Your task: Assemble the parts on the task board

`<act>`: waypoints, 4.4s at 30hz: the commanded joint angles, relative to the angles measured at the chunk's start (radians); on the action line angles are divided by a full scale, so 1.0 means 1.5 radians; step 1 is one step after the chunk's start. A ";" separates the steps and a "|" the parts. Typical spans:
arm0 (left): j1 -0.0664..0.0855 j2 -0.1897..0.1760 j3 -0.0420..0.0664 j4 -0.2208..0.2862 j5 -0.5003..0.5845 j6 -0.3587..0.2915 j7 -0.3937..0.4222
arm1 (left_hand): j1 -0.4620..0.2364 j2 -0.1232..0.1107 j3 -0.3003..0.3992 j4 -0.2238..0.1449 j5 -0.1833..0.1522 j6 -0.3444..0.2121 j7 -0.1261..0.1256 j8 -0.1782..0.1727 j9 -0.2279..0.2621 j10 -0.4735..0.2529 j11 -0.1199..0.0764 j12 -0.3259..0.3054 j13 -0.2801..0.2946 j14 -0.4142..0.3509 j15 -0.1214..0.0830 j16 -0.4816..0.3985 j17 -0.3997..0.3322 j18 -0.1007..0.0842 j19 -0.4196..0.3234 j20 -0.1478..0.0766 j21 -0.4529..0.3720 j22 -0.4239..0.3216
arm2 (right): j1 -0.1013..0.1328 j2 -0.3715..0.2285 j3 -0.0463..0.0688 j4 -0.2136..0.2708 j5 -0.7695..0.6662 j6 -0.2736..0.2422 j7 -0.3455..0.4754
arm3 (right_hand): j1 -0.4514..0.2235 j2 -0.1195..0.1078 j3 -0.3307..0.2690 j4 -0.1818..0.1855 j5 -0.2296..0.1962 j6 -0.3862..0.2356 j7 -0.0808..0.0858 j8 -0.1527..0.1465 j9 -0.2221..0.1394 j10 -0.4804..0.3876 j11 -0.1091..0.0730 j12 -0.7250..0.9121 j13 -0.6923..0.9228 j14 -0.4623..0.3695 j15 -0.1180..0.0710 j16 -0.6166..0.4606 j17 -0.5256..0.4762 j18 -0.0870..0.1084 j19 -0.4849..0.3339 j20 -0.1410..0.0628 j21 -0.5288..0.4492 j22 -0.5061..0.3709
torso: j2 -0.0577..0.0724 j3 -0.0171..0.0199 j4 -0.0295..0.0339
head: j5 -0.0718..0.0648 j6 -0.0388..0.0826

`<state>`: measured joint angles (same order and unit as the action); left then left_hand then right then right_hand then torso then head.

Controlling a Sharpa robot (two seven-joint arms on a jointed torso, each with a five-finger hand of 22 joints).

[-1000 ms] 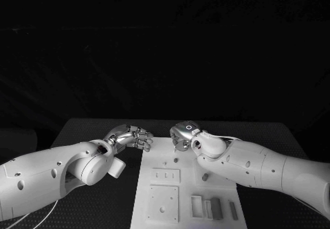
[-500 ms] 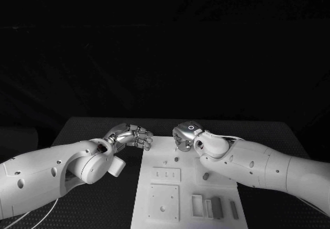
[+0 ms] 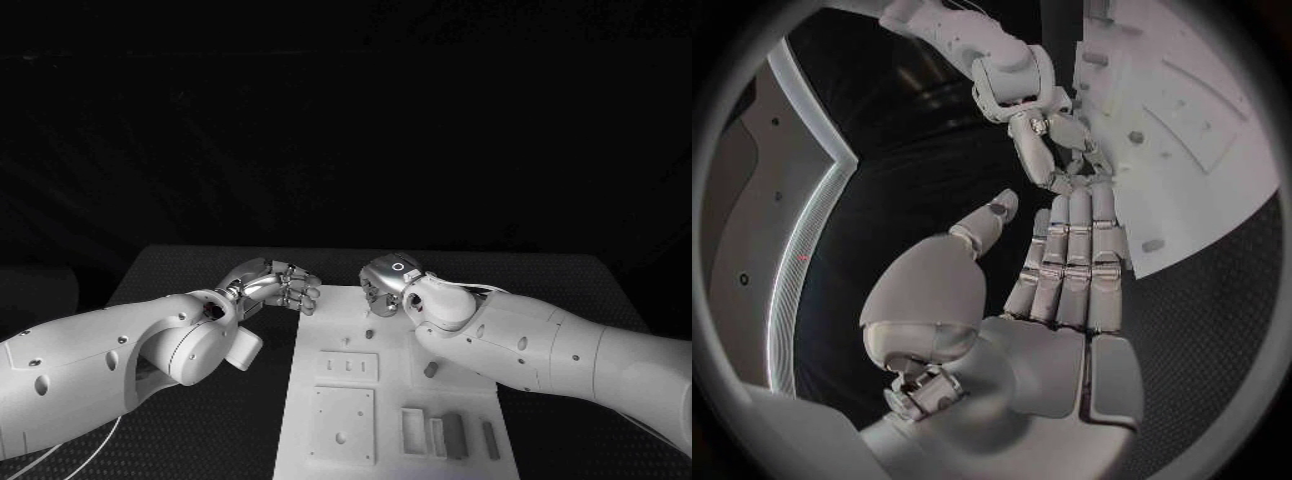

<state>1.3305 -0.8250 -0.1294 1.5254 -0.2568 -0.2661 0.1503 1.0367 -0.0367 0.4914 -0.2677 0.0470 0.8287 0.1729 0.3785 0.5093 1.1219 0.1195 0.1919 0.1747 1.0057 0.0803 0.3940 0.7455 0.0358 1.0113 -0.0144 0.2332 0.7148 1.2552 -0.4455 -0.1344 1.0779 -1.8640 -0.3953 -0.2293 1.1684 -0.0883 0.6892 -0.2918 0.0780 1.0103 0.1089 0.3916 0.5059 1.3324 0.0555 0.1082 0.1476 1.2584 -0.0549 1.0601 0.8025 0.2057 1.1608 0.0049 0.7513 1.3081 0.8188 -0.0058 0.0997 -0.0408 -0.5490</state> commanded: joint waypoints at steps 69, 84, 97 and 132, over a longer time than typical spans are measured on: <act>0.002 0.001 0.000 -0.023 0.001 0.004 0.004 | -0.004 -0.003 0.002 0.003 0.003 0.000 0.003 -0.007 -0.002 0.004 0.004 -0.007 0.003 0.004 0.001 -0.010 0.006 0.013 -0.002 -0.002 -0.005 0.003 | 0.022 -0.213 0.023 0.140 0.073 0.076 0.029 | -0.031 -0.124 0.003 0.094 0.000 -0.099 0.030 -0.055 -0.033 -0.104 0.034 -0.013 0.011 -0.045 0.034 0.022 -0.041 0.037 -0.036 0.015 -0.008 0.013 | -0.002 0.0068 -0.0224 | 0.006 0.018; 0.002 0.002 0.000 -0.024 0.001 0.006 0.004 | -0.005 -0.002 0.002 0.003 0.003 0.001 0.003 -0.007 -0.002 0.004 0.004 -0.007 0.003 0.005 0.001 -0.011 0.006 0.013 -0.001 -0.002 -0.005 0.003 | 0.021 -0.187 0.023 0.062 0.099 0.124 0.053 | -0.029 -0.127 -0.011 0.107 0.000 -0.121 0.012 -0.060 -0.039 -0.103 0.032 -0.005 0.056 -0.076 0.032 0.039 -0.043 0.037 -0.058 0.023 -0.008 0.015 | -0.002 0.0052 -0.0213 | 0.001 0.015; 0.002 0.004 0.000 -0.025 0.001 0.008 0.003 | -0.005 -0.002 0.002 0.004 0.003 0.000 0.003 -0.007 -0.002 0.004 0.004 -0.008 0.003 0.005 0.001 -0.012 0.007 0.013 -0.002 -0.002 -0.006 0.003 | 0.020 -0.179 0.023 0.045 0.129 0.134 0.074 | -0.036 -0.125 -0.023 0.112 0.001 -0.130 0.003 -0.042 -0.037 -0.266 -0.025 0.518 0.682 -0.121 -0.019 0.204 0.001 0.037 -0.069 0.010 0.078 0.016 | -0.002 0.0043 -0.0212 | 0.000 0.012; 0.002 0.004 0.000 -0.026 0.001 0.011 0.002 | -0.006 -0.002 0.002 0.004 0.003 0.000 0.003 -0.008 -0.002 0.004 0.004 -0.009 0.004 0.005 0.001 -0.013 0.009 0.013 -0.002 -0.002 -0.006 0.004 | 0.013 -0.160 0.023 0.022 0.150 0.178 0.096 | -0.045 -0.067 -0.016 0.110 0.000 -0.096 0.013 -0.026 -0.031 -0.288 -0.022 0.683 0.658 -0.128 -0.017 0.302 0.029 0.037 -0.076 0.001 0.132 0.014 | -0.002 0.0044 -0.0210 | -0.001 0.004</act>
<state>1.3323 -0.8209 -0.1307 1.4849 -0.2569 -0.2643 0.1470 1.0367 -0.0367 0.4936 -0.2656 0.0469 0.8287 0.1729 0.3709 0.5080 1.1251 0.1227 0.1808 0.1799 1.0057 0.0802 0.3785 0.7571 0.0370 1.0113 -0.0143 0.2292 0.7191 1.2826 -0.6897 -0.0967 1.1165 -1.6400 -0.1689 -0.0980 1.1029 -0.1970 0.6644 -0.1216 0.0814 0.8062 0.1127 0.3522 0.4605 1.0060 0.0266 1.1294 1.1361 1.0720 -0.0796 1.5083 0.8457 0.2470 1.0503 0.0121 0.9451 1.3087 0.8153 0.0007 0.0679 -0.0423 -0.5412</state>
